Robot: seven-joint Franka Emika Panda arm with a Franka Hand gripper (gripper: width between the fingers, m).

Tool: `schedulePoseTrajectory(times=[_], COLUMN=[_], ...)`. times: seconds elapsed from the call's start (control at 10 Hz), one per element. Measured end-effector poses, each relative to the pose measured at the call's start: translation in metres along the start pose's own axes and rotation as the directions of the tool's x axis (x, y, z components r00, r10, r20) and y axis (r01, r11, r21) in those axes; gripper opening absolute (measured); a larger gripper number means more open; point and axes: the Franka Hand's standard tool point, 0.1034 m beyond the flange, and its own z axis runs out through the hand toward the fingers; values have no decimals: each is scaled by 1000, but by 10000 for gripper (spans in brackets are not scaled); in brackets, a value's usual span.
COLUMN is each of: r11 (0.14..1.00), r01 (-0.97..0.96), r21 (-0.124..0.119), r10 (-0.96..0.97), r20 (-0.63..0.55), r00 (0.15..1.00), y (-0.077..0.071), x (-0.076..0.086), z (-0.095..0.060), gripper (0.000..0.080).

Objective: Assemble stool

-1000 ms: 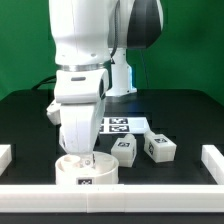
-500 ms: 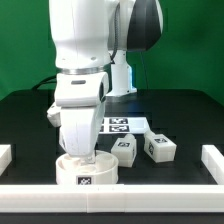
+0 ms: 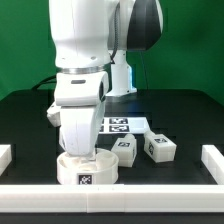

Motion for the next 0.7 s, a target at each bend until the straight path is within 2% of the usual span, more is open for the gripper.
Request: schedulePoseTrajectory(times=[0.4, 0.7], r11=[1000, 999], r01=[12, 41], r21=[-1, -32], r10=[-12, -42], r20=[4, -3], r00=[1000, 999], y=[3, 30], x=[1, 28], z=[0, 0], gripper=[32, 32])
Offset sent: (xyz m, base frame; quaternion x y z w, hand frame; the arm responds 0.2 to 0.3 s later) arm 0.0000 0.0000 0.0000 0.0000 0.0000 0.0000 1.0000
